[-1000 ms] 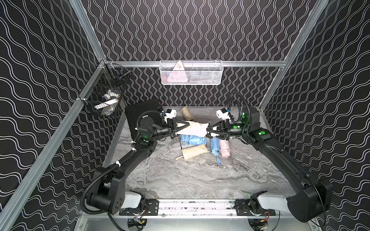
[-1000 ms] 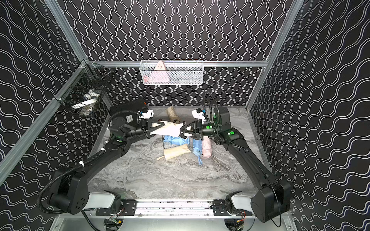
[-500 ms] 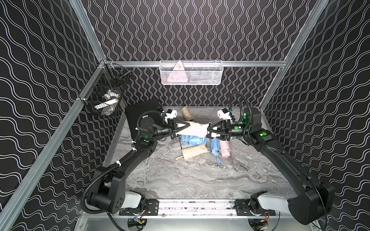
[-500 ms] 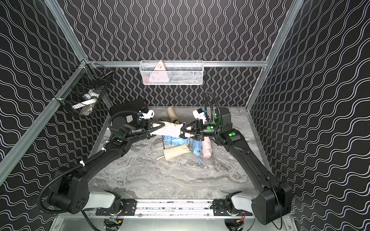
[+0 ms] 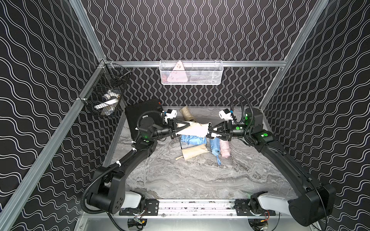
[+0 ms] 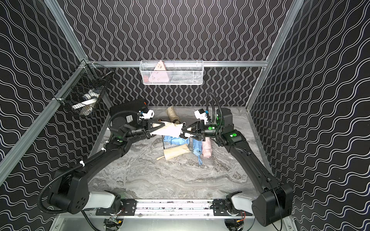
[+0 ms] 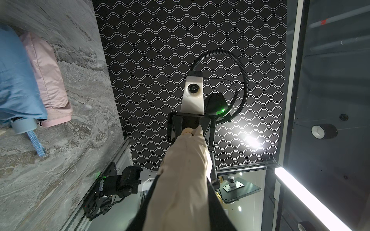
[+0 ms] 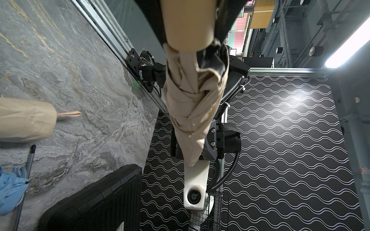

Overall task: Take umbrellas out of sleeves
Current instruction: Take out the umbrella from the umbrella sleeve.

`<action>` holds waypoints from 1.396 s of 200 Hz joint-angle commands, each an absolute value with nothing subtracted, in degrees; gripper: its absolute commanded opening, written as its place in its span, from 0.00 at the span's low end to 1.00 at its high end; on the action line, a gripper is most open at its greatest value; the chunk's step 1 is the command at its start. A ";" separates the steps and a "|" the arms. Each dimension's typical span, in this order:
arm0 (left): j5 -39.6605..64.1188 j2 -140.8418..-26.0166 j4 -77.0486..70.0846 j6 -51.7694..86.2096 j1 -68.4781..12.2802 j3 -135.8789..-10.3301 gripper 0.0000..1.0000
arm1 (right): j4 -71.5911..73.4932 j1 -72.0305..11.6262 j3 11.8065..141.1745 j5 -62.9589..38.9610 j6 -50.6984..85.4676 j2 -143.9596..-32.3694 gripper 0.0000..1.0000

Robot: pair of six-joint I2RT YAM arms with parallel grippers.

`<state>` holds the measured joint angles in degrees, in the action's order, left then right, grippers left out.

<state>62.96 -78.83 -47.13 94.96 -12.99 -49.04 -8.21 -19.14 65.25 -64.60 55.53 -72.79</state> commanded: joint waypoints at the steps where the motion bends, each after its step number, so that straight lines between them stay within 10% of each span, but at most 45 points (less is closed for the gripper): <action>1: 63.94 -78.59 -51.31 96.61 -13.10 -49.11 0.04 | -5.25 -19.62 65.34 -64.27 56.21 -73.29 0.33; 41: 64.99 -78.05 -47.42 93.80 -13.39 -49.83 0.07 | -5.69 -20.04 66.07 -64.00 55.83 -74.49 0.29; 140: 64.39 -75.56 -25.69 80.13 -11.58 -51.43 0.68 | -5.99 -18.80 62.43 -62.41 56.36 -73.04 0.01; 279: 60.78 -72.69 1.71 62.50 -9.40 -55.72 0.59 | -5.94 -18.00 60.63 -62.13 57.30 -72.36 0.00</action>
